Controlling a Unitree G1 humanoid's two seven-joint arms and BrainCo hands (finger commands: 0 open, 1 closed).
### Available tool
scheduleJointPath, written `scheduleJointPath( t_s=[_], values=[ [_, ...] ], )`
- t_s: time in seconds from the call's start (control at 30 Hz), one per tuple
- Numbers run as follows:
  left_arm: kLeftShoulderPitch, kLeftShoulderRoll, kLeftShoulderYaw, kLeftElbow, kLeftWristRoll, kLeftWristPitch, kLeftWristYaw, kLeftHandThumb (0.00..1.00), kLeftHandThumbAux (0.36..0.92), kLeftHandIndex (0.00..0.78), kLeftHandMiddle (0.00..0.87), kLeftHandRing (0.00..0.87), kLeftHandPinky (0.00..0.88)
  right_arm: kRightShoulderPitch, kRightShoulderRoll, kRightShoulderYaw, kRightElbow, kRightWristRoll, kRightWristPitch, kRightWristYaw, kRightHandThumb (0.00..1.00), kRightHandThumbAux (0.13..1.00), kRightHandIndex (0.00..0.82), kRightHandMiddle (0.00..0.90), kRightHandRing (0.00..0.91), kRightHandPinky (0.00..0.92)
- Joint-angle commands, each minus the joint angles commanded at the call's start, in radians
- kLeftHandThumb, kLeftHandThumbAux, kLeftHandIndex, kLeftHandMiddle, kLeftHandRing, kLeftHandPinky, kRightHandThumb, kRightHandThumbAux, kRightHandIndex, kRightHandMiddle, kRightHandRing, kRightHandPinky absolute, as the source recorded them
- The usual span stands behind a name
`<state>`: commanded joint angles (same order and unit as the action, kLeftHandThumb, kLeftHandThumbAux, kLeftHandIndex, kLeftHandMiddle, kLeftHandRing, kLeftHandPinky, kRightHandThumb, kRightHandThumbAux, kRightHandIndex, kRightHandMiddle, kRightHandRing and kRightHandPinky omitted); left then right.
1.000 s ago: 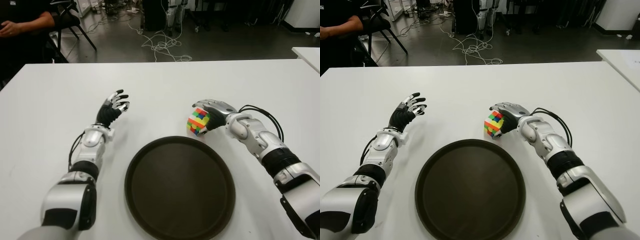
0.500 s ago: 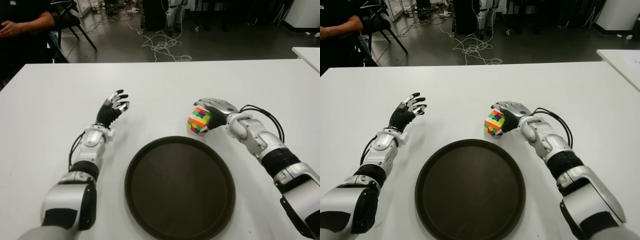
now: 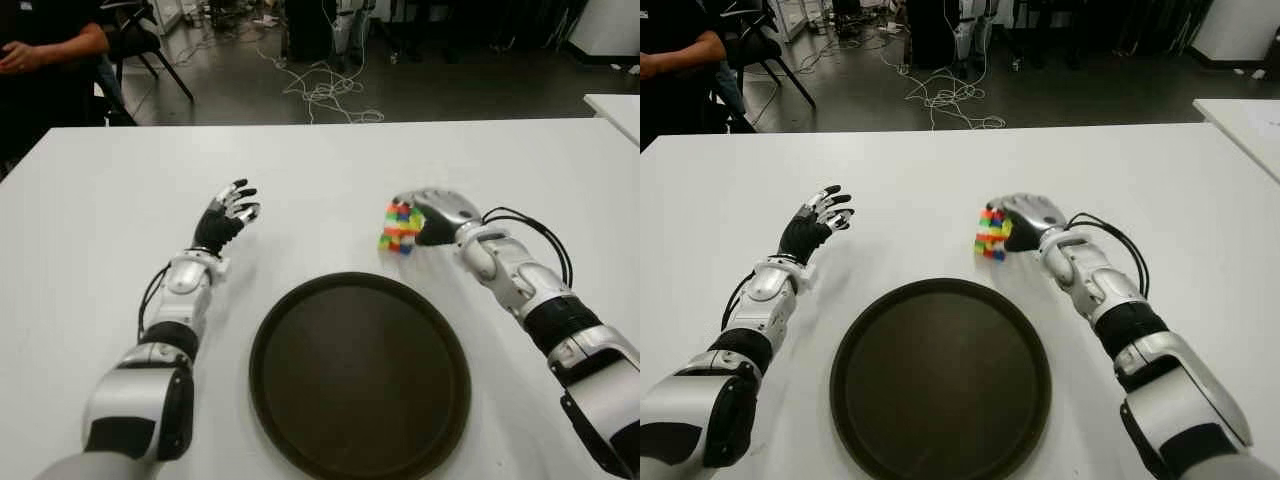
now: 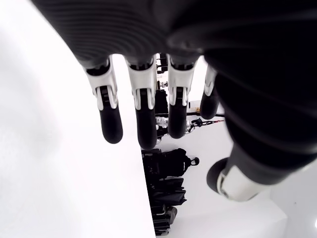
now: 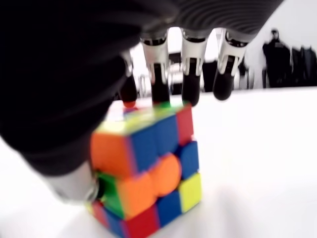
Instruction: Pick up the Rubik's Cube and put it in the plate
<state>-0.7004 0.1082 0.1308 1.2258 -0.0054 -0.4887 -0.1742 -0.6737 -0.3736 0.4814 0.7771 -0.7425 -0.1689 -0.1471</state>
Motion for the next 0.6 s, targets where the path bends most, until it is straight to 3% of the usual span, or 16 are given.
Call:
scheduleJointPath(
  t_s=[0.6],
  values=[
    [0.004, 0.002, -0.005, -0.004, 0.008, -0.007, 0.001, 0.225, 0.692, 0.131, 0.198, 0.217, 0.230, 0.005, 0.007, -0.020, 0.007, 0.015, 0.022, -0.080, 0.824, 0.701, 0.359, 0.515, 0.442, 0.365]
  ],
)
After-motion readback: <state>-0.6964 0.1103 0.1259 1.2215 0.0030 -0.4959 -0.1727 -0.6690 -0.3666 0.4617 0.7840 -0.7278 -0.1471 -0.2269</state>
